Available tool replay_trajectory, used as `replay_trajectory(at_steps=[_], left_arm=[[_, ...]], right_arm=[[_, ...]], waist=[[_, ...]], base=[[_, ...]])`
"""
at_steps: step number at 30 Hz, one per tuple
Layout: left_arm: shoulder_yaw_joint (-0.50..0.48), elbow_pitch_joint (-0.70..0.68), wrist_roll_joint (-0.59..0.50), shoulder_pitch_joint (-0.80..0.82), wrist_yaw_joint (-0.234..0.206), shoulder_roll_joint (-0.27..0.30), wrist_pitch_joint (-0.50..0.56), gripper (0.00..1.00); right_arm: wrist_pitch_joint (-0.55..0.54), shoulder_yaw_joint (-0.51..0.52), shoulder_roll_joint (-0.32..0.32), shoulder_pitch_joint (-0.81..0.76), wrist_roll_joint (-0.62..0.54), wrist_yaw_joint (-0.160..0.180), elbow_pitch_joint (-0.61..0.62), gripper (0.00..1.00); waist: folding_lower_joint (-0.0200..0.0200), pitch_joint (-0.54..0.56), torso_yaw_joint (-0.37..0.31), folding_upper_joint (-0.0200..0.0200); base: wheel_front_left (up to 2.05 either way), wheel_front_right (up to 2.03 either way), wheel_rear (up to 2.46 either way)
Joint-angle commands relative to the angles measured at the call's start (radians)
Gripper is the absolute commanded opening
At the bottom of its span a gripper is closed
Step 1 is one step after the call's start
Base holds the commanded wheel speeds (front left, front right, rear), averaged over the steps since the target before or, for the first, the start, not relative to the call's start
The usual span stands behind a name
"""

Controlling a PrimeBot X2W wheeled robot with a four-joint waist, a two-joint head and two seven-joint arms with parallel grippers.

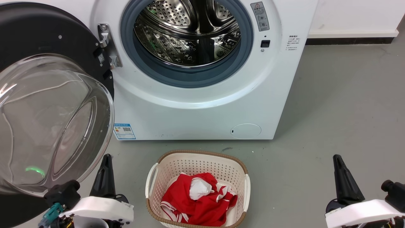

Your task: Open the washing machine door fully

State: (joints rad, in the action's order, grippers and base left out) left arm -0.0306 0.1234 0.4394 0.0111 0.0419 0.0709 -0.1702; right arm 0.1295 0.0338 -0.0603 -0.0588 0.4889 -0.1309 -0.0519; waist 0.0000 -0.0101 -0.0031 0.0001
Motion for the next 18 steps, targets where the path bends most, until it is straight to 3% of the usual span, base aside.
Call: replay_trajectory(at_steps=[1,18], left_arm=[[-0.004,-0.010,0.038,0.033,0.004,0.001,0.007,0.00],[-0.023,0.020,0.308,0.051,0.025,-0.004,0.072,0.00]], right_arm=[[-0.005,0.000,-0.010,0.032,0.043,0.000,0.006,0.00],[-0.048,0.002,-0.018,0.066,0.313,0.000,-0.039,0.00]], waist=[[0.0000,0.000,0.000,-0.0001],[0.0000,0.001,0.001,-0.0001]], base=[[0.00,0.00,0.00],[0.00,0.00,0.00]])
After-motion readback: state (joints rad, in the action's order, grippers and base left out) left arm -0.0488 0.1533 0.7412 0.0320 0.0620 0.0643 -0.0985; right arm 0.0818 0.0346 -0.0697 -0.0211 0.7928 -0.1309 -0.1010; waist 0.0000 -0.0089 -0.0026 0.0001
